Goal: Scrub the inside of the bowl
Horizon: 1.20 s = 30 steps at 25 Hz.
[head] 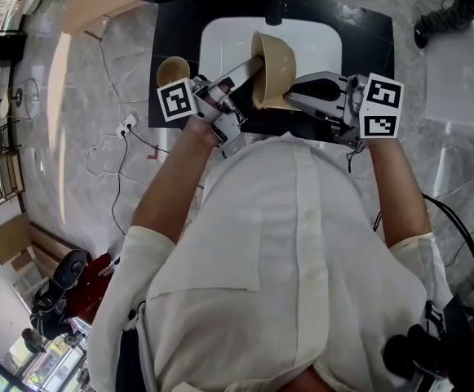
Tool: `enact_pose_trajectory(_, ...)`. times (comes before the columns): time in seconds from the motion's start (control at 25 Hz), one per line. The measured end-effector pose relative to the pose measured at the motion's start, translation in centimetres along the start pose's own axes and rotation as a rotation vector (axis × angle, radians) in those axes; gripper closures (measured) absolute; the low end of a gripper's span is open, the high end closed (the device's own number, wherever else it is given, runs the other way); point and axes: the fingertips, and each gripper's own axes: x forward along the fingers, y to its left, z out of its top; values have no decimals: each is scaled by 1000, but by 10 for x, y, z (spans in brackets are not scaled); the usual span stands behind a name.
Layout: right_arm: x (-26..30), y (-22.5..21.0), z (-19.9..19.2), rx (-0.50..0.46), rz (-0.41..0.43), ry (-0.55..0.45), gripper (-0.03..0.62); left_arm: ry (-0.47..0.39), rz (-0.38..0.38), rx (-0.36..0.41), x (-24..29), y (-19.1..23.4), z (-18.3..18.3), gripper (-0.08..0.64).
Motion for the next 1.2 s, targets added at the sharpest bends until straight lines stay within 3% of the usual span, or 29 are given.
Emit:
enact_pose_trajectory(0.68,-13,-40,21,-24,-115,-17,569,119,-20,69,-3,-6,-1,543)
enact_pose_trajectory(1.0,-10,-37,33,-43,-116,-37,569,222,-34,75,-10,-9,-24,543)
enact_pose_trajectory(1.2,-6,-26,48,-65,-99,-59,569,289,3,97,-15,-5,-34,541)
